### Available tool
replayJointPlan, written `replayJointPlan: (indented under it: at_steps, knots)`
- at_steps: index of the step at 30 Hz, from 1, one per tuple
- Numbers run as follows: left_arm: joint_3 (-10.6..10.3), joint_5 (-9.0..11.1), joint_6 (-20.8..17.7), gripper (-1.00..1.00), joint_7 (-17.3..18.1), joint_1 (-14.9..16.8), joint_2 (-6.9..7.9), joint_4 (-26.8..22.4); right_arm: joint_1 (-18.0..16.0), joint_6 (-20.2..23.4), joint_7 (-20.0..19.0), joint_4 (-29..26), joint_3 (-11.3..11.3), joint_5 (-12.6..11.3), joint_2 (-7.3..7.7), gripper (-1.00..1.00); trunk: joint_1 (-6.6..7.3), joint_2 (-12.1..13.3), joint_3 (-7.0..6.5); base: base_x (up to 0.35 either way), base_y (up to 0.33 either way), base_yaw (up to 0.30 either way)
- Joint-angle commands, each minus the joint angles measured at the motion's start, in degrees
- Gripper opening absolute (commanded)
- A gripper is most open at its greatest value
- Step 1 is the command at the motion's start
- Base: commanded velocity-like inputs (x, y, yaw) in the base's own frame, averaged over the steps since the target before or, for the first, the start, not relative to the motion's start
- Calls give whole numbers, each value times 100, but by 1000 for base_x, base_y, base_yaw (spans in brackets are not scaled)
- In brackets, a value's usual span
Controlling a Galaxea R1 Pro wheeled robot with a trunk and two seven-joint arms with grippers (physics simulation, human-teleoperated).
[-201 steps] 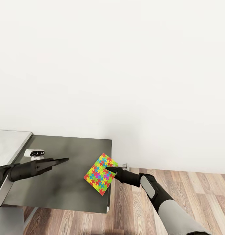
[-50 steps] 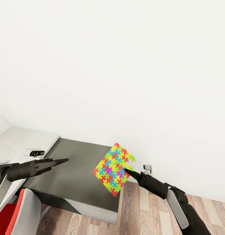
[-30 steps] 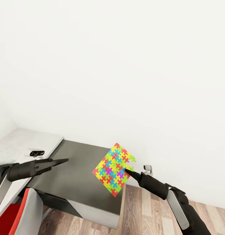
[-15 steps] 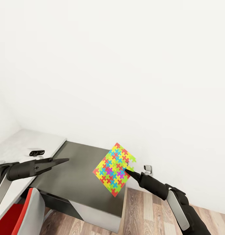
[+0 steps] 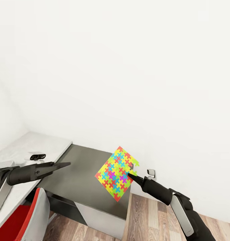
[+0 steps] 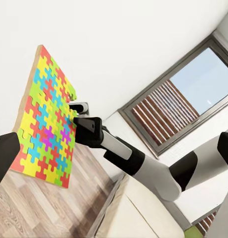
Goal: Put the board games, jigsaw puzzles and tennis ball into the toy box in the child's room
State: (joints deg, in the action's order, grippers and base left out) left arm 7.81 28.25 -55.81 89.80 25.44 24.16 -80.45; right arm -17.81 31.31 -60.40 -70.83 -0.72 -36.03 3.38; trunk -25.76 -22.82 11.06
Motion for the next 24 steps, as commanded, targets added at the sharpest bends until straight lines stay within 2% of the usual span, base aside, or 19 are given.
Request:
replayJointPlan:
  at_steps: [1,24]
  knots:
    - [-1,-3,-61,100,20,5,1,-3,-3,42,5,1,-7,-45,5,-100,-2,-10,2,-49,0,71]
    - [0,-4,-61,100,20,5,10,-21,32,42,2,-1,-7,-45,5,-100,-2,-10,-215,-4,0,72]
